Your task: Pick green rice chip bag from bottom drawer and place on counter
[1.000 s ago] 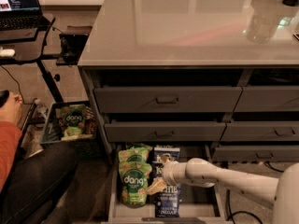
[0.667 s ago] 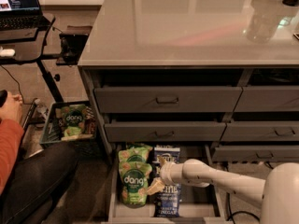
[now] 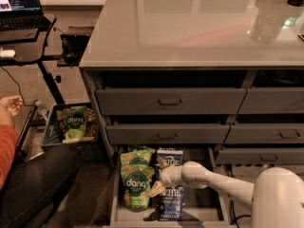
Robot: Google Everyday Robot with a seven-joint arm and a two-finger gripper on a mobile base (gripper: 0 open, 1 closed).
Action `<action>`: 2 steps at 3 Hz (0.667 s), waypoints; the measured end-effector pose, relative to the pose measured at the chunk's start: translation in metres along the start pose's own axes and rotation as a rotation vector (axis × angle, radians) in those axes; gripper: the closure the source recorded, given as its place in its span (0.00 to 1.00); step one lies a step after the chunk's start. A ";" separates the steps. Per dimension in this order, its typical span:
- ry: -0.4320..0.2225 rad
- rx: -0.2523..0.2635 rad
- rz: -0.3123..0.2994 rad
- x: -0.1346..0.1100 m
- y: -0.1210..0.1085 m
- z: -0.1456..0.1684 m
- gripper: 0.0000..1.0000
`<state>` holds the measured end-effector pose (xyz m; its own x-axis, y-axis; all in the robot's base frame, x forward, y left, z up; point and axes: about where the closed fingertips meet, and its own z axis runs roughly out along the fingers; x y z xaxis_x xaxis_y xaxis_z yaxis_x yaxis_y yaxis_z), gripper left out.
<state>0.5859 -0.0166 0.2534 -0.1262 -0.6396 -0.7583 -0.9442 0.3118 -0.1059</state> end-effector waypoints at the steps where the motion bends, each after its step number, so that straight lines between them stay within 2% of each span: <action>1: -0.001 -0.002 -0.010 0.002 -0.001 0.004 0.00; 2: -0.029 -0.114 -0.084 0.002 -0.004 0.045 0.00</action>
Offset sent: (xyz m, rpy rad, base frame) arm 0.0234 0.0717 -0.0755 0.0423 0.0419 0.3499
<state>0.6029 0.0126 0.2233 -0.0383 -0.6391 -0.7682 -0.9798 0.1750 -0.0967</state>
